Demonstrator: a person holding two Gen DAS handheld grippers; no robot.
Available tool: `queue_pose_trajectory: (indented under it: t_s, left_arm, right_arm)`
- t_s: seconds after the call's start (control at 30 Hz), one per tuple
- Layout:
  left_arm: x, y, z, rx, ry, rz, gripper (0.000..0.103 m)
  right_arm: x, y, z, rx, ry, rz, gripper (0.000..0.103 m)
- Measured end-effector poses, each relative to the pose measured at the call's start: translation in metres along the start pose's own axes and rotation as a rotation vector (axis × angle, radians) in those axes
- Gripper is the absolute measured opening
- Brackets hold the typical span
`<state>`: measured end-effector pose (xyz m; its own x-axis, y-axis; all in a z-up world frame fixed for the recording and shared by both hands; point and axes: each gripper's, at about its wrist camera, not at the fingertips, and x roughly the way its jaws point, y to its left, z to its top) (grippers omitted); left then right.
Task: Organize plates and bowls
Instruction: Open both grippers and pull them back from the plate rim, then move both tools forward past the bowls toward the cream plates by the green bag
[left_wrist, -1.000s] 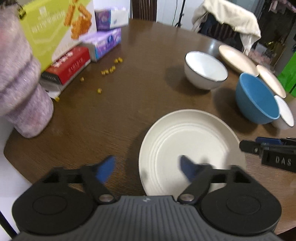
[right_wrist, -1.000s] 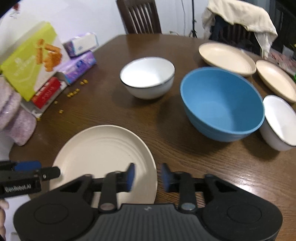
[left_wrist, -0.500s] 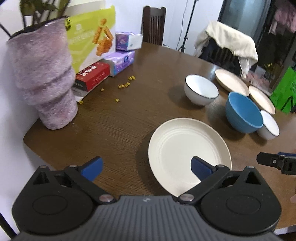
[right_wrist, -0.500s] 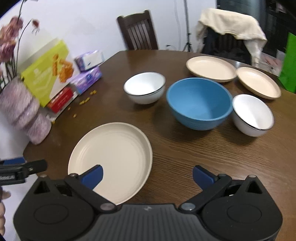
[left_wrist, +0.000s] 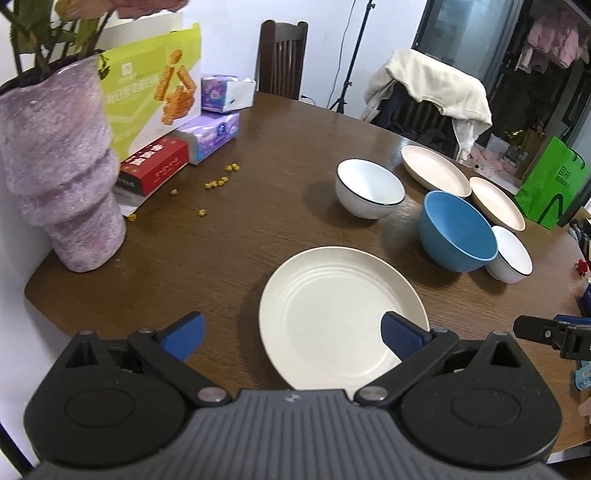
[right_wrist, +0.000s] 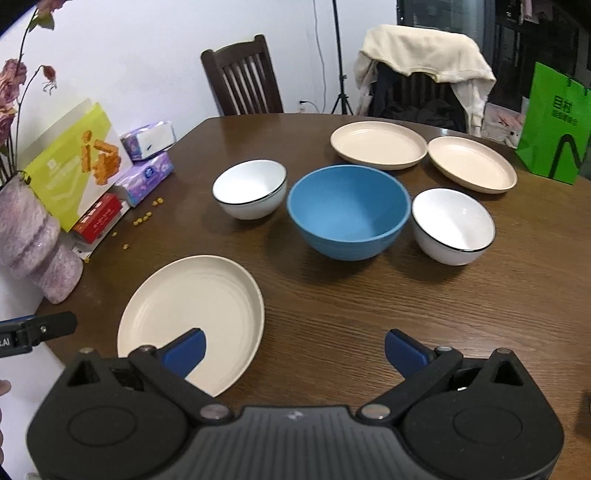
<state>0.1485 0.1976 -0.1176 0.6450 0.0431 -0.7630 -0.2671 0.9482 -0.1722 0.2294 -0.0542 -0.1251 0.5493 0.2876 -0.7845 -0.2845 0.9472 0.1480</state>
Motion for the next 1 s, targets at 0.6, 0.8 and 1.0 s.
queue_pose_trajectory:
  t_s: [0.6, 0.8, 1.0]
  left_arm:
    - [0.019, -0.022, 0.039, -0.091, -0.054, -0.039, 0.103]
    - [0.030, -0.062, 0.074, -0.039, -0.053, -0.024, 0.103]
    - [0.051, -0.098, 0.104, -0.035, -0.055, -0.015, 0.103]
  right_arm:
    - [-0.007, -0.044, 0.051, -0.015, -0.024, -0.026, 0.103]
    - [-0.001, -0.072, 0.097, 0.030, -0.110, 0.023, 0.103]
    - [0.024, -0.106, 0.129, 0.032, -0.099, 0.027, 0.103]
